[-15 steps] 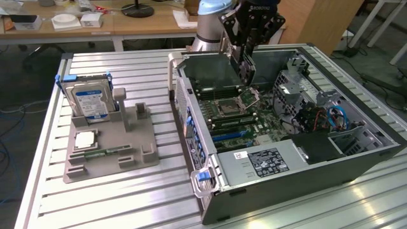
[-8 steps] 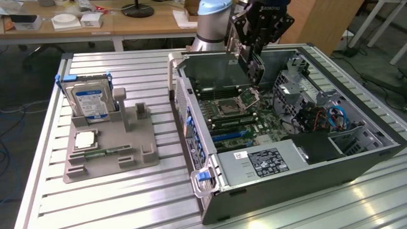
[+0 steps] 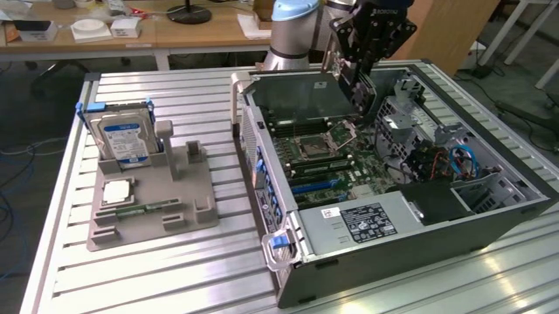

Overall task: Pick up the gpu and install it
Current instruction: 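Pick up the gpu and move the gpu toward the slot, then insert the gpu into the slot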

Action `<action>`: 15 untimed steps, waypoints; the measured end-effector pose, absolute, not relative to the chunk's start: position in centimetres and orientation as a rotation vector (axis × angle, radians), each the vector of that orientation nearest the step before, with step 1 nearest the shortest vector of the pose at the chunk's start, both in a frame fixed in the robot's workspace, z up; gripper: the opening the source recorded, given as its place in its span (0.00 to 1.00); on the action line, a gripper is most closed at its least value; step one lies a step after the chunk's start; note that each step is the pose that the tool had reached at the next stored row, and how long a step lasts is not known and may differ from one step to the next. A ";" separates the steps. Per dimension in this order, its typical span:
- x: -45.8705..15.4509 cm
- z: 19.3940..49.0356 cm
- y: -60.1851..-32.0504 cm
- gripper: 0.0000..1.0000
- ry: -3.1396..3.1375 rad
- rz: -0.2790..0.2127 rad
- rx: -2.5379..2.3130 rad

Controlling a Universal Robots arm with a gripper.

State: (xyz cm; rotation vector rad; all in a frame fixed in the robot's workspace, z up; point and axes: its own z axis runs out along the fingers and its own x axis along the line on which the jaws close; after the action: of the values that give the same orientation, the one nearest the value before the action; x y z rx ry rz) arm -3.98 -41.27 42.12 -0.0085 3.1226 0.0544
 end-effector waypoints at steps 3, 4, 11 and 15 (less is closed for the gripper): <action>-3.4 42.1 -41.3 0.25 3.123 0.054 -0.008; -3.4 42.1 -41.3 0.25 3.123 0.054 -0.008; -3.4 42.1 -41.3 0.25 3.123 0.054 -0.008; -3.3 42.1 -41.3 0.25 3.123 0.055 -0.027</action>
State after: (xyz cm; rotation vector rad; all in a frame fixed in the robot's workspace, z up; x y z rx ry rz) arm -3.29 -41.27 42.12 -0.0270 3.1225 0.0550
